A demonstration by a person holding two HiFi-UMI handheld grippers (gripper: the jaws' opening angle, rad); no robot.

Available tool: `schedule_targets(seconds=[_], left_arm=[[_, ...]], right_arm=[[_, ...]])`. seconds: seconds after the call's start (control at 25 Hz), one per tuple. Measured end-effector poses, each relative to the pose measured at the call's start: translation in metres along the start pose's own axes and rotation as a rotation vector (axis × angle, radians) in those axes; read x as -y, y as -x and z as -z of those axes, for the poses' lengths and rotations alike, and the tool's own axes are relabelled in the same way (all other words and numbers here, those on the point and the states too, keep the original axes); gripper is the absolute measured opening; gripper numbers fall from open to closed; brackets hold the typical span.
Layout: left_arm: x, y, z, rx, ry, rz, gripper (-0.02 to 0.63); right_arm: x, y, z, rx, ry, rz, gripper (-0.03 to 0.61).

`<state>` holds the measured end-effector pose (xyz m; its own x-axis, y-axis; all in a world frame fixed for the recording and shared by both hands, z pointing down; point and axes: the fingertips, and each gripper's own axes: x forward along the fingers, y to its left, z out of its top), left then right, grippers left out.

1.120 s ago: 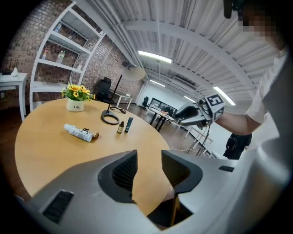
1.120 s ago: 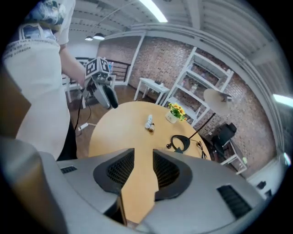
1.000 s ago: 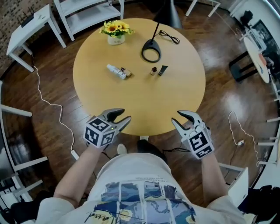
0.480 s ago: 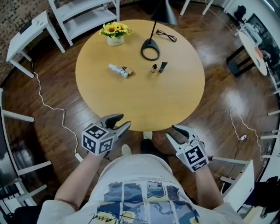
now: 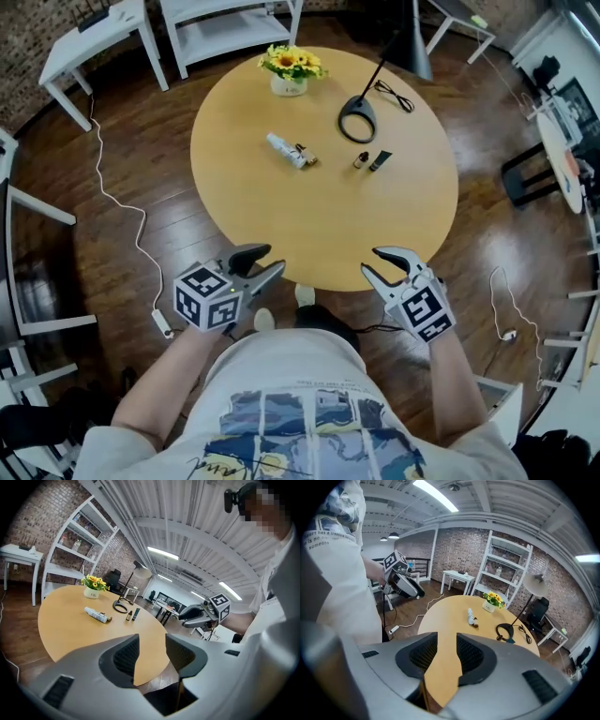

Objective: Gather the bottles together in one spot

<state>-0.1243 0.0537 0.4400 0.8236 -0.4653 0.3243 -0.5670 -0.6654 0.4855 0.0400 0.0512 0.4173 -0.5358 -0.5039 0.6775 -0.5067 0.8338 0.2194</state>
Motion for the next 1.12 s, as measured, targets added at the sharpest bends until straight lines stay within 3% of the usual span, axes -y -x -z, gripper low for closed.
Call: schedule_targets(seconds=[0.24,0.44,0.64,0.8,1.12], left_arm=[[-0.023,0.007,-0.008,0.068,0.042,-0.091,0.167],[-0.044,0.007,-0.018,0.095,0.088,-0.171,0.167],[-0.063,-0.008,-0.022,0.109,0.146,-0.254,0.167],[-0.07,-0.009,-0.017,0.103,0.184,-0.327,0.167],[-0.08,-0.006,-0.003,0.068,0.224,-0.396,0.167]], right_arm=[[0.049,-0.082,-0.027,-0.007,0.062,-0.112,0.153],[0.09,-0.178,-0.037,-0.028,0.014,-0.176,0.201],[0.14,-0.283,-0.035,-0.077,-0.023,-0.17,0.202],[0.152,-0.35,-0.029,-0.107,-0.022,-0.166,0.201],[0.163,-0.412,-0.028,-0.111,0.031,-0.107,0.209]])
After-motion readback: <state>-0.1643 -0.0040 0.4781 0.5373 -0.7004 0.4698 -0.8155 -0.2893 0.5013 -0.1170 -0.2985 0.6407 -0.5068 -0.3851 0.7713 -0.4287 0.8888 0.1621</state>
